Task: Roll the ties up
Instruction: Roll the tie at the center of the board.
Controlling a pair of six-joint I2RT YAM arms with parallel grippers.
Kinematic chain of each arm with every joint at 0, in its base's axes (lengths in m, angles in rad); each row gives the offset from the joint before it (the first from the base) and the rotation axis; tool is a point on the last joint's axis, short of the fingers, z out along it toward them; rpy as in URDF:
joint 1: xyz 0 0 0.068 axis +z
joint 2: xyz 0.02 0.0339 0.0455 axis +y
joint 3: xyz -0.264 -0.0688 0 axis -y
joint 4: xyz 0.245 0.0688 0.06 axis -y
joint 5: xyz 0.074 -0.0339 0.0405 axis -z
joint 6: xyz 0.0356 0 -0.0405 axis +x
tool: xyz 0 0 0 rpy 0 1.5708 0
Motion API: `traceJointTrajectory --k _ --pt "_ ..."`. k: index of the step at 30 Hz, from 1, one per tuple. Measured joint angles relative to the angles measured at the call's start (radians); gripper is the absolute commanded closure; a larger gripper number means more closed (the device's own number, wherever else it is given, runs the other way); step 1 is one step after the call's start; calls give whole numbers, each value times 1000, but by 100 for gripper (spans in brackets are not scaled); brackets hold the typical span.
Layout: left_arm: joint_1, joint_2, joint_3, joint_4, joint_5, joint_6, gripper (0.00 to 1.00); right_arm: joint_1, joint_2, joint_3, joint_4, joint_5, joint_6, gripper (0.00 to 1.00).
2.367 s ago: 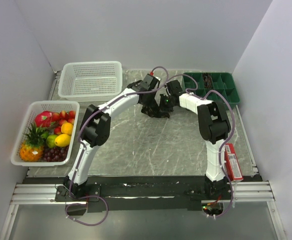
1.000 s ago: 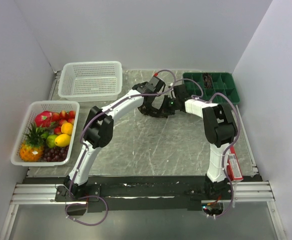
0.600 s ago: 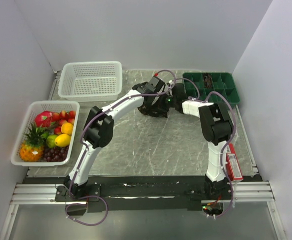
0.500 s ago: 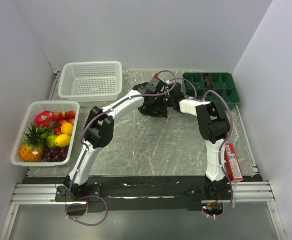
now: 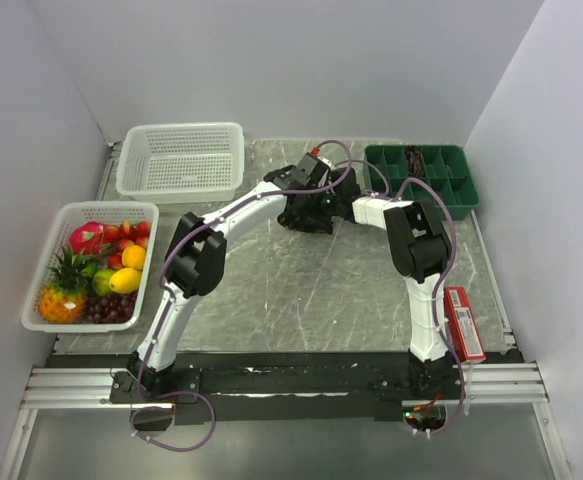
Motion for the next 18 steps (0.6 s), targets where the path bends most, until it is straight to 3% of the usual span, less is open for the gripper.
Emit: traceJointTrajectory --k 6,18 --pt "0 -15 -24 45 101 -36 62 -3 -2 -4 0 0 -2 100" --pt "-4 -15 -48 83 135 -72 60 -22 -161 -67 -121 73 -100 100"
